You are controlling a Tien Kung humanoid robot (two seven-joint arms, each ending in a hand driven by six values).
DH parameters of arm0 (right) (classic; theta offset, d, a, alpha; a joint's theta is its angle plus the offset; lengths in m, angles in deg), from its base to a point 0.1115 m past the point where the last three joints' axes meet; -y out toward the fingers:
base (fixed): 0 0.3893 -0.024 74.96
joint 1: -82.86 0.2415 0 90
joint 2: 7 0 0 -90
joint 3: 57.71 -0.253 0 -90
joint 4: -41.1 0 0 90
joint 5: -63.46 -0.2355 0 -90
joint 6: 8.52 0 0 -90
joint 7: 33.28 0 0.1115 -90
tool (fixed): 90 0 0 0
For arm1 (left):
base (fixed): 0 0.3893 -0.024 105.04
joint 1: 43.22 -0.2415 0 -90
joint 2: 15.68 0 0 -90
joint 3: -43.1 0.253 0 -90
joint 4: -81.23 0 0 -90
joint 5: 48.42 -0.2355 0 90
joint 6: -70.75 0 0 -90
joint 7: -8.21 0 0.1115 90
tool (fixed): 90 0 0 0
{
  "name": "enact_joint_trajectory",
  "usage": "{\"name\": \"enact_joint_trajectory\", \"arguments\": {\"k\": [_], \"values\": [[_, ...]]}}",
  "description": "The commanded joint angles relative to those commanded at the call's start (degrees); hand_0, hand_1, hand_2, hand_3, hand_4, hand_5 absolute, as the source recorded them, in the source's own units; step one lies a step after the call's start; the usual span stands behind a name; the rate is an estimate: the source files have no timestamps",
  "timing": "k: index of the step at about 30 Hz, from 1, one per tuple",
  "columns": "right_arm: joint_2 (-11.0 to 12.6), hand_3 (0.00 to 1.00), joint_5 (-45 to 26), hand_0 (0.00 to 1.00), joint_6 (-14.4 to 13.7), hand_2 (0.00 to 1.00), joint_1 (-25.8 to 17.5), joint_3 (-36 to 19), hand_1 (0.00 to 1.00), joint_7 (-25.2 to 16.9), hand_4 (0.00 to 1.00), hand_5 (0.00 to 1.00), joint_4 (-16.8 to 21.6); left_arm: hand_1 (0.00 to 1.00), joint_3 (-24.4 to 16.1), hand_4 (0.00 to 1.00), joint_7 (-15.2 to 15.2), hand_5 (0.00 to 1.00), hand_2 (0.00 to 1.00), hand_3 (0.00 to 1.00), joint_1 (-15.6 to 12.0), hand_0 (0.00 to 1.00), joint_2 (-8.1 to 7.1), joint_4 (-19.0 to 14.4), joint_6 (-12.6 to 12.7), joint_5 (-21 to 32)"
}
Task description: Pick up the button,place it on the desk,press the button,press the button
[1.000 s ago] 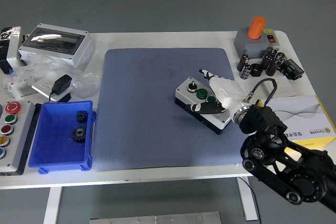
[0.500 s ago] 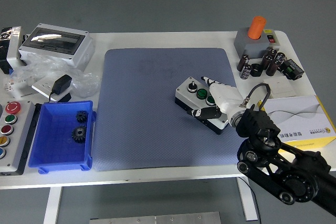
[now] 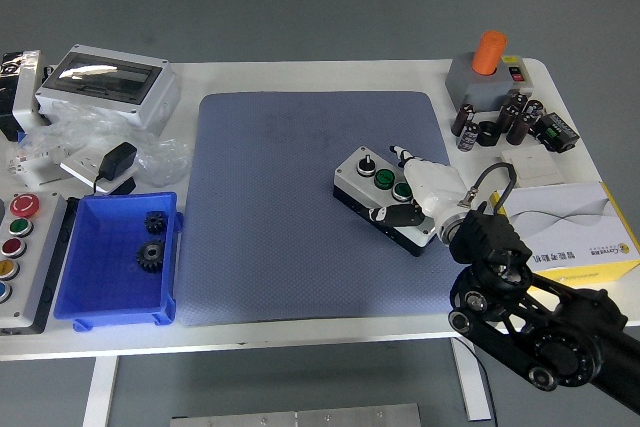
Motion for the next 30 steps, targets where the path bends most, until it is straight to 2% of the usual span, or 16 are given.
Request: {"name": "enact_joint_trajectory", "arguments": {"k": [1,6,7,12,13,18,19,24,25,30], "values": [[-0.1,0.96,0.0,0.301,-0.1,0.614,0.1,0.2,0.495,0.1,0.829,0.293,-0.2,0.616,0.0,0.76,0.0,0.199,0.555,0.712,0.0,0.632,0.0,0.0,0.0,0.0],[-0.2,0.96,0.7,0.301,-0.5,0.614,0.2,0.8,0.495,0.8,0.829,0.293,-1.0,0.616,0.1,0.76,-0.2,0.199,0.555,0.712,0.1,0.632,0.06,0.0,-0.1,-0.1],[-0.2,0.936,1.0,0.27,-0.6,0.571,0.3,0.9,0.469,0.9,0.791,0.24,-1.2,0.616,0.1,0.761,-0.3,0.199,0.555,0.713,0.1,0.632,0.06,0.0,-0.2,-0.1],[-0.2,0.936,2.7,0.27,-1.4,0.571,0.6,1.5,0.469,1.5,0.791,0.24,-1.5,0.616,0.2,0.761,-0.6,0.199,0.555,0.713,0.2,0.632,0.02,0.0,-0.2,-0.1],[-0.2,0.786,2.9,0.2,-1.4,0.445,0.7,1.6,0.389,1.6,0.614,0.143,-1.5,0.616,0.2,0.76,-0.6,0.201,0.555,0.713,0.2,0.633,0.0,0.0,-0.3,-0.1],[-0.1,0.786,3.2,0.2,-1.3,0.445,1.0,2.7,0.389,1.6,0.614,0.143,-1.9,0.616,0.5,0.76,-1.0,0.201,0.555,0.713,0.3,0.633,-0.03,0.0,-0.4,0.0],[-0.1,0.52,3.2,0.172,-1.3,0.384,1.1,2.9,0.352,1.6,0.34,0.002,-2.0,0.616,0.5,0.76,-1.1,0.201,0.555,0.714,0.3,0.633,-0.03,0.0,-0.4,0.0],[0.3,0.52,3.0,0.172,-1.9,0.384,1.5,3.9,0.352,0.4,0.34,0.002,-1.8,0.616,0.7,0.76,-1.3,0.201,0.555,0.714,0.3,0.633,0.0,0.0,-0.5,-0.1],[0.4,0.47,2.9,0.166,-2.1,0.369,1.5,4.1,0.342,-0.1,0.303,0.002,-1.8,0.616,0.7,0.76,-1.4,0.201,0.556,0.714,0.3,0.632,0.0,0.0,-0.5,0.0],[1.4,0.47,2.1,0.166,-3.2,0.369,1.9,4.8,0.342,-4.9,0.303,0.002,-1.0,0.616,0.8,0.76,-1.4,0.201,0.556,0.714,0.2,0.632,0.02,0.0,-0.5,0.2]]}}
